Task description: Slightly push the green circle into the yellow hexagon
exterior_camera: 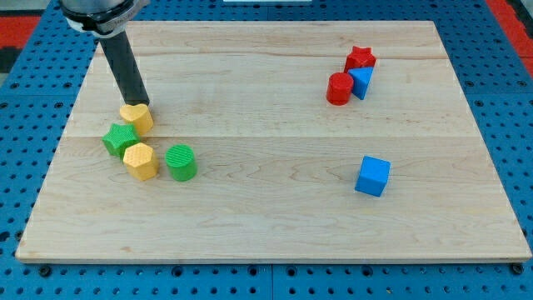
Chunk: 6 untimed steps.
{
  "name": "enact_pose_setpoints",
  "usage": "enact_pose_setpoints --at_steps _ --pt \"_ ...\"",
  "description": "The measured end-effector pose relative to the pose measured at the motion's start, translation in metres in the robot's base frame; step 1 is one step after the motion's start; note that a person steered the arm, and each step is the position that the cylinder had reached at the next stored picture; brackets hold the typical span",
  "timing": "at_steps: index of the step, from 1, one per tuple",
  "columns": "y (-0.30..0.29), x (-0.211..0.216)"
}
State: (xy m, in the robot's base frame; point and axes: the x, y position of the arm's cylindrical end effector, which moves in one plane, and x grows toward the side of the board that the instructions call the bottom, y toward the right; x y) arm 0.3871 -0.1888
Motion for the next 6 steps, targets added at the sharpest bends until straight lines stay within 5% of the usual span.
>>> enact_pose_setpoints --at_steps 2,3,5,6 --pt "0.000 -0.001" --pt "0.062 -0.014" --pt "0.155 0.062" --pt "0.124 0.083"
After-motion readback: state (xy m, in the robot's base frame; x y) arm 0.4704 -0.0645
